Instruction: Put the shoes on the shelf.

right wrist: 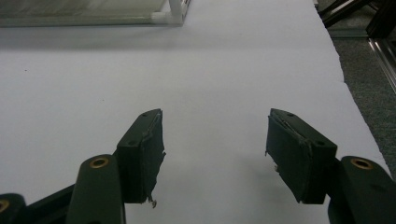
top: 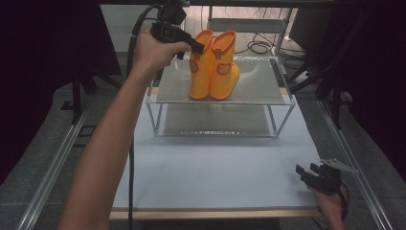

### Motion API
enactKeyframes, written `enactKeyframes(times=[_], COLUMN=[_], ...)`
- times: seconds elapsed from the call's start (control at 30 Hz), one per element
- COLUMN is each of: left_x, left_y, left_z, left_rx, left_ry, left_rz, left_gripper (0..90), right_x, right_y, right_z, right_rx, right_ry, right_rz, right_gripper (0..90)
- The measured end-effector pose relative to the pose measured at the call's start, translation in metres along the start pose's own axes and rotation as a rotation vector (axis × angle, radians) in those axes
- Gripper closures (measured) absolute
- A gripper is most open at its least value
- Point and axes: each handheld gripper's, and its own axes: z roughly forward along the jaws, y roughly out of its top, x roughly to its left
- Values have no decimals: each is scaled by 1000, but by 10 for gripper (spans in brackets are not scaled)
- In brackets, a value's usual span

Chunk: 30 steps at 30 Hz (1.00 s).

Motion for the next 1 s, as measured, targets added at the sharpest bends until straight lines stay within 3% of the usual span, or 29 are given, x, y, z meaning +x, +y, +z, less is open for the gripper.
enactKeyframes(times=[0.37,0.7,1.0], left_x=[9,29,47], left_y=[-38,-65,-83], left_z=[2,15,36], left_rx=[13,25,60], left_ry=[-18,-9,13], left_rz=[20,-16,-58], left_gripper=[851,854,855], right_x=[5,5,4], right_y=[0,0,0], right_z=[1,2,2], right_rx=[3,10,13], right_ry=[5,3,4], right_rz=[-9,-17,-12], right_gripper=[364,364,364])
